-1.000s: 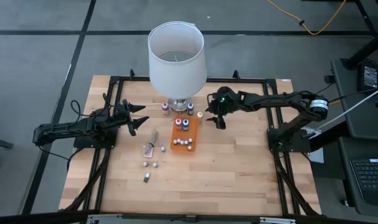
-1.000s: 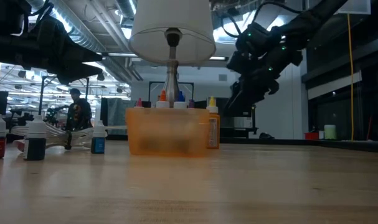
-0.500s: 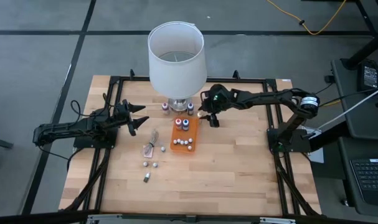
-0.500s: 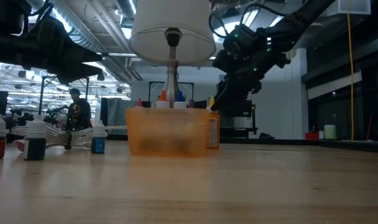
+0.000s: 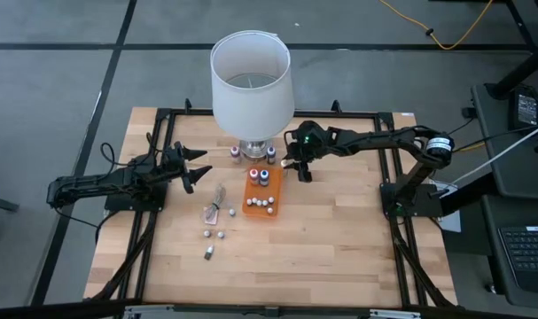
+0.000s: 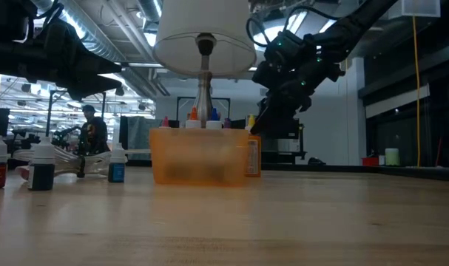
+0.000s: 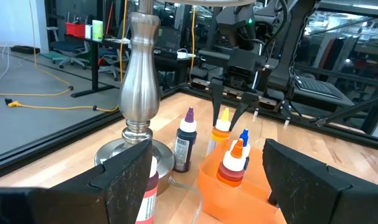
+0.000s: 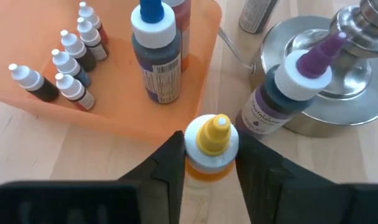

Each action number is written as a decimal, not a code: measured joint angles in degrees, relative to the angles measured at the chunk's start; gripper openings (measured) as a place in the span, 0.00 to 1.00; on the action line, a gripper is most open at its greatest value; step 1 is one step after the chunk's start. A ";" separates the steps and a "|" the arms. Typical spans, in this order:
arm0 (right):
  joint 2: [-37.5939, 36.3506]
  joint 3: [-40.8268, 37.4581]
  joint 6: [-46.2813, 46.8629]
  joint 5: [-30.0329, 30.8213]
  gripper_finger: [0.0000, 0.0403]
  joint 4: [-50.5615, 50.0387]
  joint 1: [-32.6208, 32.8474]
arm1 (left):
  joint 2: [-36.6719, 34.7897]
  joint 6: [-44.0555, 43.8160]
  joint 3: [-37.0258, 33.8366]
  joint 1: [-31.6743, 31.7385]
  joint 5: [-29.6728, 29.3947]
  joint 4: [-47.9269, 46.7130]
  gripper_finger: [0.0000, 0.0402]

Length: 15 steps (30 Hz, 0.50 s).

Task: Pick & Place food coloring
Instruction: Put the large yellow food coloring bottle into the orange bin

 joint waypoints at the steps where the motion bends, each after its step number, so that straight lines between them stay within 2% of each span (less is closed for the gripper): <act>1: 0.00 0.00 0.45 0.00 0.29 -0.02 0.00 | 0.00 0.00 0.00 0.00 0.00 -0.01 0.73; 7: -0.59 0.16 4.72 3.17 0.30 -2.12 0.06 | -0.01 0.00 0.00 0.00 0.02 0.00 0.73; 15: -5.62 -0.09 9.89 8.32 0.29 -10.34 0.72 | -0.01 0.00 0.00 0.00 0.02 0.00 0.73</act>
